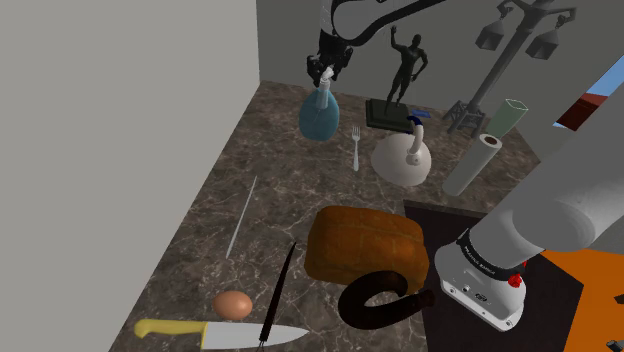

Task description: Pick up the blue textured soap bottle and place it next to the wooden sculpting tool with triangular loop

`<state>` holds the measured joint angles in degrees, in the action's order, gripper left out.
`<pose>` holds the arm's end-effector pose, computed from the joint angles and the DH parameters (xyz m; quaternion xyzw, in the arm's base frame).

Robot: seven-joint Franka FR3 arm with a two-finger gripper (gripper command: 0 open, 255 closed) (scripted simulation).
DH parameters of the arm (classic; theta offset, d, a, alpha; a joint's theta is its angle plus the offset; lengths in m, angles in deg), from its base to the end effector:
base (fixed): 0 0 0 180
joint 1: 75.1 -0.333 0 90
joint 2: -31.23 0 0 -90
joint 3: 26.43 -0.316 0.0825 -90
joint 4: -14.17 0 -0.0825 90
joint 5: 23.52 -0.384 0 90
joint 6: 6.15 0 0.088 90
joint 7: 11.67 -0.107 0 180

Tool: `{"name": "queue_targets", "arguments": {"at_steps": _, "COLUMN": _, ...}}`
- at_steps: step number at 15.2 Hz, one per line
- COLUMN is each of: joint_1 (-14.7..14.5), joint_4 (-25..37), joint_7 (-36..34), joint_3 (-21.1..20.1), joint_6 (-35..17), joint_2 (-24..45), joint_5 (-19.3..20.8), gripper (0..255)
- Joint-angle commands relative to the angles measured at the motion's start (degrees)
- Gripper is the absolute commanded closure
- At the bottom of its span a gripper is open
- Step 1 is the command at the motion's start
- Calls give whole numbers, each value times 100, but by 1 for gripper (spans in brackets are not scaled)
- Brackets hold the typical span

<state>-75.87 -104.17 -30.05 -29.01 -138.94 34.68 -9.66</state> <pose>0.5776 0.0290 0.4235 0.9893 -0.0569 0.1114 0.0750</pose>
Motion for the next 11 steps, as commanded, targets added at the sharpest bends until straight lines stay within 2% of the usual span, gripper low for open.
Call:
{"name": "queue_targets", "arguments": {"at_steps": 1, "joint_1": 0, "joint_4": 0, "joint_7": 0, "joint_3": 0, "joint_6": 0, "joint_2": 1, "joint_5": 0, "gripper": 255}}
{"name": "queue_targets", "arguments": {"at_steps": 8, "joint_1": 0, "joint_4": -1, "joint_7": 0, "joint_3": 0, "joint_6": -1, "joint_2": 1, "joint_5": 0, "gripper": 255}}
{"name": "queue_targets", "arguments": {"at_steps": 11, "joint_1": -3, "joint_4": 127, "joint_7": 60, "joint_3": -7, "joint_6": 212, "joint_2": -89, "joint_5": -48, "gripper": 255}}
